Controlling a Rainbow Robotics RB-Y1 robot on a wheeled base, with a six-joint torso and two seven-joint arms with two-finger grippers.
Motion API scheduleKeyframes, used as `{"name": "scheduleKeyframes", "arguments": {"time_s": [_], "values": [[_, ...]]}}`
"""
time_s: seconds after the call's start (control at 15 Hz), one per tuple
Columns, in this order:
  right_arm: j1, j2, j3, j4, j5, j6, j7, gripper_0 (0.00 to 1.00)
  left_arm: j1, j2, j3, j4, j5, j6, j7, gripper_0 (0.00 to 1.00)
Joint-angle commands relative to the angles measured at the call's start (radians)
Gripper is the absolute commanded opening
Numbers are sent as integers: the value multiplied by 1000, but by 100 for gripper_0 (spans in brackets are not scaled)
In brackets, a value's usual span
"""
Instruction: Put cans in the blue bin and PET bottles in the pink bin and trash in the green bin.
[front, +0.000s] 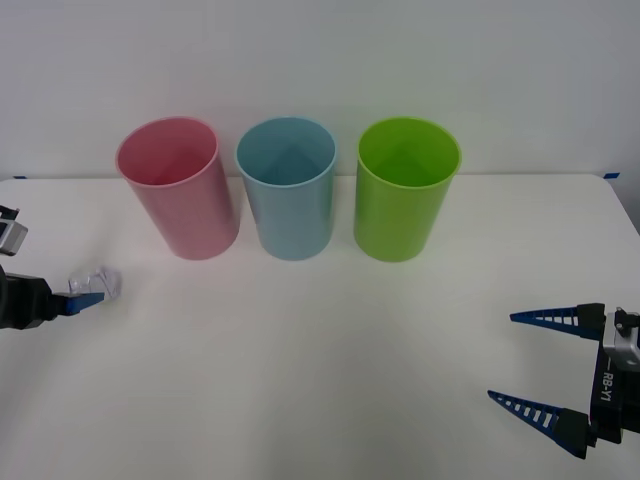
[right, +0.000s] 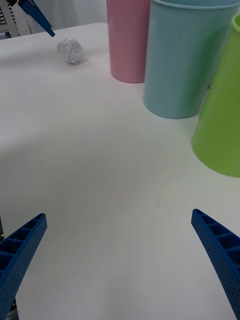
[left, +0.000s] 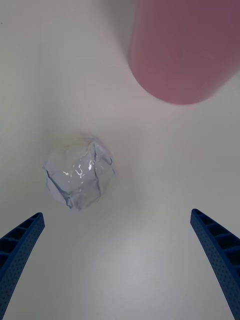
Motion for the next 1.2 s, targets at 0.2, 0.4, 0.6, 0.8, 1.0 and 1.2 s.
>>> {"name": "scheduleKeyframes", "arguments": {"time_s": [0.2,0.4,0.6,0.8,1.0,1.2], "values": [[0,0,0,0,0,0,0,100,-70,19,-52,108,6,23,2,100],[0,0,0,0,0,0,0,100,-104,42,-111,149,13,66,2,100],[0,0,0,0,0,0,0,100,-131,43,-149,184,22,88,3,100],[0,0,0,0,0,0,0,100,-131,43,-155,186,19,91,5,100],[0,0,0,0,0,0,0,100,-139,42,-174,206,11,111,3,100],[0,0,0,0,0,0,0,100,-151,42,-201,224,11,137,5,100]]}}
